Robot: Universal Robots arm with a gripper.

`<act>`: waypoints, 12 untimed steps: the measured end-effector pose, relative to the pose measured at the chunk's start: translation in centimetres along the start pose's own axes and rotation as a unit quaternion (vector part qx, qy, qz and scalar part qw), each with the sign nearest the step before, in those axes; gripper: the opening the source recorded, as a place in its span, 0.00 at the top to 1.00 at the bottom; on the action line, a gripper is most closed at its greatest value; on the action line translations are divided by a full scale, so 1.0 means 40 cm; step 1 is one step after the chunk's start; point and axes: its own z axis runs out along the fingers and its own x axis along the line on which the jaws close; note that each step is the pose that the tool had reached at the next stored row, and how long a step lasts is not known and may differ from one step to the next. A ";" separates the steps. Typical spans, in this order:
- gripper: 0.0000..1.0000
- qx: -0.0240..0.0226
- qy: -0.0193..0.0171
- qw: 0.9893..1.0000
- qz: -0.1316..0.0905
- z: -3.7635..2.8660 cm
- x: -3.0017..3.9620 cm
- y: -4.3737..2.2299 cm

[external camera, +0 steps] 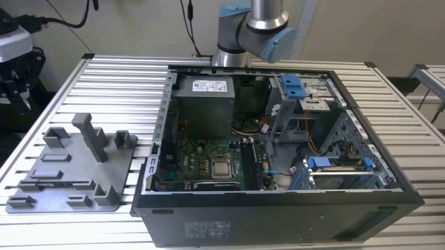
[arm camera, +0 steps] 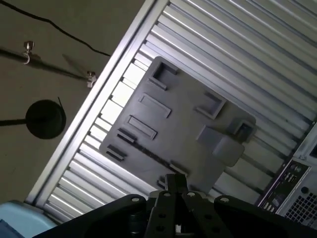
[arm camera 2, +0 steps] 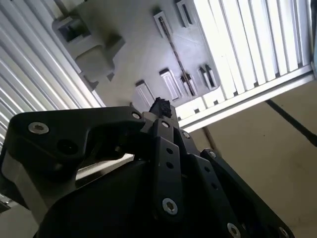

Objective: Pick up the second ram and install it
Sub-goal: 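Pick up the second ram and move it above second insertion slot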

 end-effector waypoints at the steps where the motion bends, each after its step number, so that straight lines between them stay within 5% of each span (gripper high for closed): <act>1: 0.89 0.000 0.000 1.000 -0.006 0.000 0.000 0.000; 12: 0.89 0.001 0.001 1.000 -0.024 0.000 0.000 0.000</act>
